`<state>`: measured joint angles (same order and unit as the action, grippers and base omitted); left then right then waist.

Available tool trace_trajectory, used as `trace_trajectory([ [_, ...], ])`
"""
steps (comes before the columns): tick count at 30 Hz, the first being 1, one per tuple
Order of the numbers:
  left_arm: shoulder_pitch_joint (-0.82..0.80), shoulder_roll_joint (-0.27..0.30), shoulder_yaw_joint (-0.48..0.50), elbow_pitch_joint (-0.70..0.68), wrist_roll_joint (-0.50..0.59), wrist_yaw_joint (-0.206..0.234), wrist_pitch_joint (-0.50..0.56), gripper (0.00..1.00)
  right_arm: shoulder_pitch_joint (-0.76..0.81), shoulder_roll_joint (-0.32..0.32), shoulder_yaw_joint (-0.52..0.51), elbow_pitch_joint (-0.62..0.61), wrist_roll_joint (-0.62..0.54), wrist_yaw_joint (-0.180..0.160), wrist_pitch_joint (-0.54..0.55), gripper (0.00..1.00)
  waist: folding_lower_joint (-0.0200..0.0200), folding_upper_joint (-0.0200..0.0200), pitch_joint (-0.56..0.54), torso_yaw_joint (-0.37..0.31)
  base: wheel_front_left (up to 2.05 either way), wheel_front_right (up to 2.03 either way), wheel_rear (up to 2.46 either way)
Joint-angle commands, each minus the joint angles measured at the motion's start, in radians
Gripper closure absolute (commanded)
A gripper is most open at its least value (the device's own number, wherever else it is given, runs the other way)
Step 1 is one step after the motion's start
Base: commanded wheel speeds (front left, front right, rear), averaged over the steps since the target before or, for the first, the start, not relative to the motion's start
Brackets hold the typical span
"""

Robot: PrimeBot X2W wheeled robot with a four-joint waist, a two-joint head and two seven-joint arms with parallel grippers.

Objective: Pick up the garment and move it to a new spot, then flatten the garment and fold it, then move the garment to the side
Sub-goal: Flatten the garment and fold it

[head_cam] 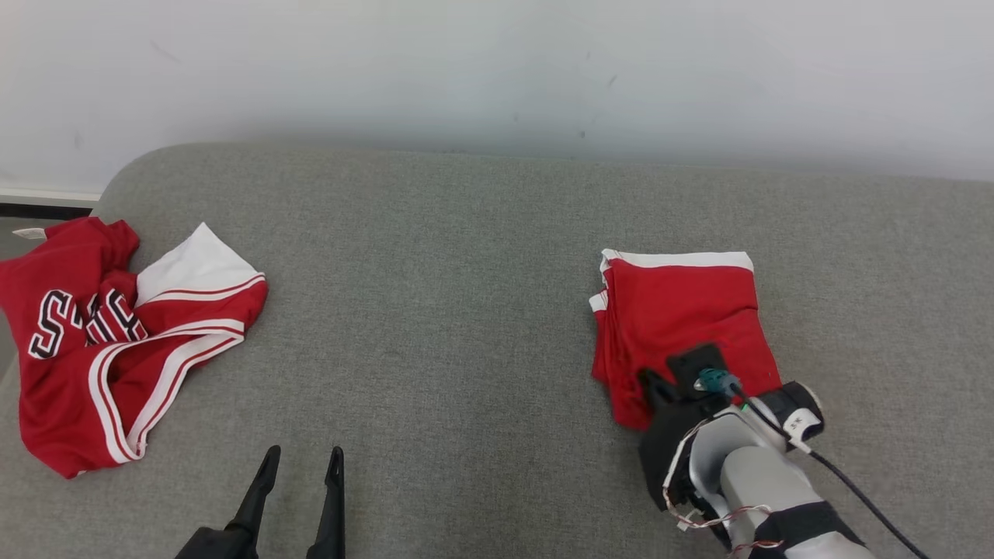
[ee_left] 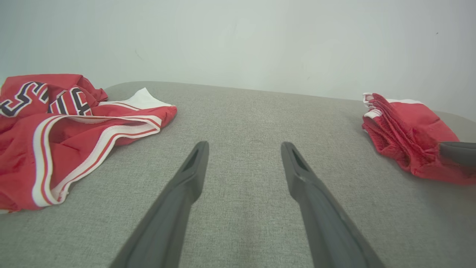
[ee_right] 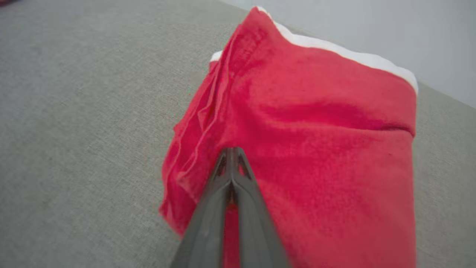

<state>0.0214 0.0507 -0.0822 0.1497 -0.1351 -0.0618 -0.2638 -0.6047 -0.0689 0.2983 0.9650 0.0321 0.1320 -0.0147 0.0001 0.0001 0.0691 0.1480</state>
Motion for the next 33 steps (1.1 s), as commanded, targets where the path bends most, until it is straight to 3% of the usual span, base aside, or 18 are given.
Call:
trace_trajectory([
  [1, -0.009, 0.0, 0.003, 0.003, -0.006, -0.001, -0.001, 0.0, 0.007, 0.009, 0.037, 0.007, 0.019, -0.003, -0.004, 1.0, -0.0001, -0.0001, -0.003, 0.0, 0.0, 0.0, 0.0],
  [4, -0.004, 0.0, 0.006, 0.004, -0.008, 0.002, -0.001, 0.0, 0.019, 0.017, 0.135, 0.001, 0.08, -0.003, 0.005, 1.0, -0.0001, -0.0001, -0.009, -0.005, 0.0, 0.0, 0.0],
  [9, 0.004, 0.0, 0.005, 0.005, -0.015, 0.007, -0.001, 0.0, 0.058, 0.018, 0.345, -0.114, 0.29, -0.003, 0.062, 1.0, -0.0001, -0.0001, -0.023, -0.024, 0.0, 0.0, 0.0],
  [14, 0.014, 0.0, 0.013, 0.007, -0.014, 0.016, -0.001, 0.0, 0.066, 0.017, 0.395, -0.193, 0.398, -0.003, 0.042, 1.0, -0.0001, -0.0001, -0.037, -0.049, 0.0, 0.0, 0.0],
  [18, 0.023, 0.0, 0.029, 0.014, -0.013, 0.025, -0.001, 0.0, 0.081, 0.014, 0.335, -0.238, 0.396, -0.003, -0.059, 1.0, -0.0001, -0.0001, -0.058, -0.08, 0.0, 0.0, 0.0],
  [19, 0.024, 0.0, 0.033, 0.017, -0.014, 0.026, -0.001, 0.0, 0.09, 0.009, 0.318, -0.25, 0.382, -0.003, -0.089, 0.82, -0.0001, -0.0001, -0.064, -0.088, 0.0, 0.0, 0.0],
  [20, 0.025, 0.0, 0.039, 0.018, -0.014, 0.028, -0.001, 0.0, 0.1, 0.007, 0.288, -0.265, 0.375, -0.003, -0.123, 0.54, -0.0001, -0.0001, -0.071, -0.098, 0.0, 0.0, 0.0],
  [21, 0.028, 0.0, 0.044, 0.018, -0.014, 0.032, -0.001, 0.0, 0.112, 0.002, 0.26, -0.274, 0.36, -0.003, -0.148, 0.0, -0.0001, -0.0001, -0.076, -0.106, 0.0, 0.0, 0.0],
  [29, 0.037, 0.0, 0.096, -0.01, -0.021, 0.058, -0.001, 0.0, 0.271, -0.008, -0.026, -0.451, 0.202, -0.003, -0.234, 0.0, -0.0001, -0.0001, -0.105, -0.177, 0.0, 0.0, 0.0],
  [33, 0.033, 0.0, 0.114, -0.013, -0.018, 0.062, -0.001, 0.0, 0.346, -0.009, -0.109, -0.523, 0.175, -0.003, -0.244, 0.0, -0.0001, -0.0001, -0.113, -0.193, 0.0, 0.0, 0.0],
])
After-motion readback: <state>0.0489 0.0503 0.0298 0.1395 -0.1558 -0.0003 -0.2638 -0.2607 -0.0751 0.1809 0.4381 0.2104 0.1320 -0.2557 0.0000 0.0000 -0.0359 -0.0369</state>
